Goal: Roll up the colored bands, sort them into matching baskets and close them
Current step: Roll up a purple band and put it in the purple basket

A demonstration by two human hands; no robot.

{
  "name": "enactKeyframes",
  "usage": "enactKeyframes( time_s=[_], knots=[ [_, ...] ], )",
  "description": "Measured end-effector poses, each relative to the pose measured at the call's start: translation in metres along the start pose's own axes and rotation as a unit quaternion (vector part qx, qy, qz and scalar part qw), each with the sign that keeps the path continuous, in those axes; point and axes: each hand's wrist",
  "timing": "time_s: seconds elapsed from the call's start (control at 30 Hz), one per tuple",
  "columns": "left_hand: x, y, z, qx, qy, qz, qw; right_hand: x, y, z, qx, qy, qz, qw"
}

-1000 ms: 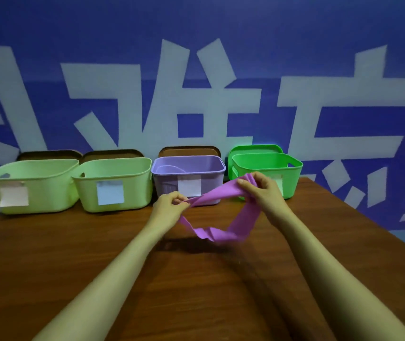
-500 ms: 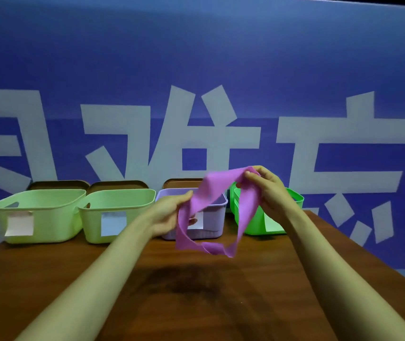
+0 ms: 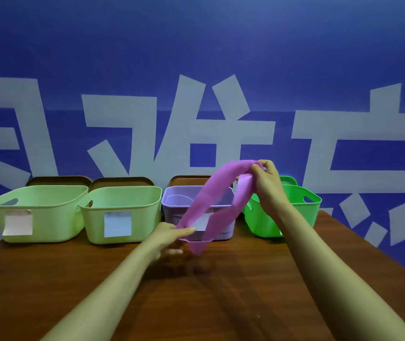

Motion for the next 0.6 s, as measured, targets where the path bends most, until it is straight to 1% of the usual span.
enactKeyframes(
  time_s=[0.03,0.07,0.13,0.2,0.23,0.3,0.33,0.37,0.47,0.53,0.6],
  knots=[
    [0.0,-0.002,0.002,0.039,0.108,0.028,0.993,-0.004,-0.003,0.0,-0.016,-0.001,-0.002,1.0],
    [-0.002,-0.004,0.004,0.066,0.19,0.036,0.979,-0.009,-0.007,0.001,-0.029,-0.004,-0.011,1.0],
    [-0.007,-0.002,0.008,0.122,0.313,0.033,0.941,-0.018,-0.013,0.007,-0.036,0.001,-0.045,0.998],
    [-0.014,0.007,0.008,0.178,0.396,0.015,0.901,-0.027,-0.017,0.014,-0.032,0.005,-0.077,0.996],
    [-0.019,0.013,0.008,0.19,0.423,0.003,0.886,-0.03,-0.017,0.017,-0.032,0.004,-0.09,0.995],
    [-0.027,0.018,0.006,0.187,0.453,-0.004,0.872,-0.035,-0.016,0.022,-0.035,-0.003,-0.108,0.994],
    [-0.029,0.017,0.006,0.177,0.455,0.002,0.873,-0.036,-0.014,0.024,-0.035,-0.007,-0.113,0.993],
    [-0.029,0.013,0.006,0.164,0.444,0.012,0.881,-0.035,-0.013,0.027,-0.034,-0.006,-0.117,0.993],
    [-0.025,0.003,0.006,0.116,0.353,0.043,0.928,-0.031,-0.01,0.035,-0.051,0.002,-0.117,0.992],
    [-0.021,0.002,0.005,0.11,0.325,0.075,0.936,-0.028,-0.008,0.04,-0.055,0.007,-0.114,0.992],
    [-0.023,0.006,0.003,0.119,0.268,0.081,0.953,-0.023,-0.006,0.043,-0.05,0.013,-0.095,0.994]
  ],
)
Point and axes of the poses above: each hand's wrist, its own y-axis away from the middle knuckle, its own z-axis out of the back of the hand, x = y × z, and after that the axes turned 8 degrees about y, right-handed
